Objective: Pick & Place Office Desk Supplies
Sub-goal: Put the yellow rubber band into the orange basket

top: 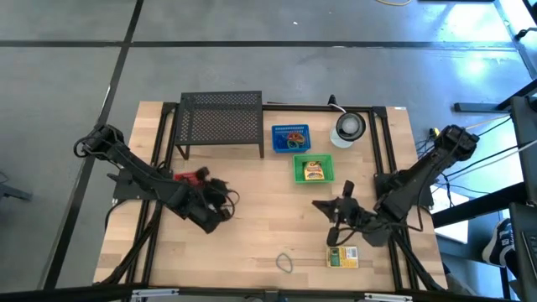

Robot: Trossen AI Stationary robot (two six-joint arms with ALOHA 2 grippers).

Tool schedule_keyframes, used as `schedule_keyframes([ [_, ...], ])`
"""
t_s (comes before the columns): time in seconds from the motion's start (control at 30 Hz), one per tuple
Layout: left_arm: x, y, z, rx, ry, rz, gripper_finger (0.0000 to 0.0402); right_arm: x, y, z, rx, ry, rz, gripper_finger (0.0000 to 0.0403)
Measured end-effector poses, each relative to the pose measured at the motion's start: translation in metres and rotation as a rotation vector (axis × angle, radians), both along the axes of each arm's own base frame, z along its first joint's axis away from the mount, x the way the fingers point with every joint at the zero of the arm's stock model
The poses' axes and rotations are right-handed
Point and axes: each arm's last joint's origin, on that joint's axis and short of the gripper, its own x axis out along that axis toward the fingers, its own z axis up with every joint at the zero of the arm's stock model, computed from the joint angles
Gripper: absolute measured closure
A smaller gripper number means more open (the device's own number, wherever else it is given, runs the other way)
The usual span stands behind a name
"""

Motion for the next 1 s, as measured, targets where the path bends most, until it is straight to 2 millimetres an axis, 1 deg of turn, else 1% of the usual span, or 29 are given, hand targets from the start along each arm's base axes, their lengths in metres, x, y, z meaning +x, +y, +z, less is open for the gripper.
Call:
schedule_keyframes([
  [0.13,0.017,-0.012,0.010,-0.024,-0.097,-0.164,0.0277,0.007,-0.007,0.000,0.032,0.001,-0.016,0.0403],
  [0.27,0.027,-0.024,0.020,-0.094,-0.171,-0.328,0.0254,0.014,-0.014,-0.002,0.051,0.013,-0.013,0.0403],
  [0.43,0.035,-0.035,0.026,-0.048,-0.249,-0.443,0.0225,0.030,-0.017,-0.008,0.070,0.009,-0.009,0.0403],
  [0.67,0.055,-0.040,0.025,0.022,-0.352,-0.496,0.0201,0.056,-0.018,-0.018,0.021,-0.051,-0.014,0.0403],
  [0.77,0.065,-0.040,0.022,0.034,-0.398,-0.500,0.0196,0.067,-0.017,-0.024,0.011,-0.078,0.026,0.0403],
  [0.9,0.075,-0.034,0.021,0.028,-0.461,-0.444,0.0192,0.079,-0.017,-0.034,0.018,-0.112,0.076,0.0403],
  [1.0,0.078,-0.029,0.021,0.015,-0.469,-0.420,0.0189,0.085,-0.017,-0.042,0.005,-0.124,0.067,0.0403],
])
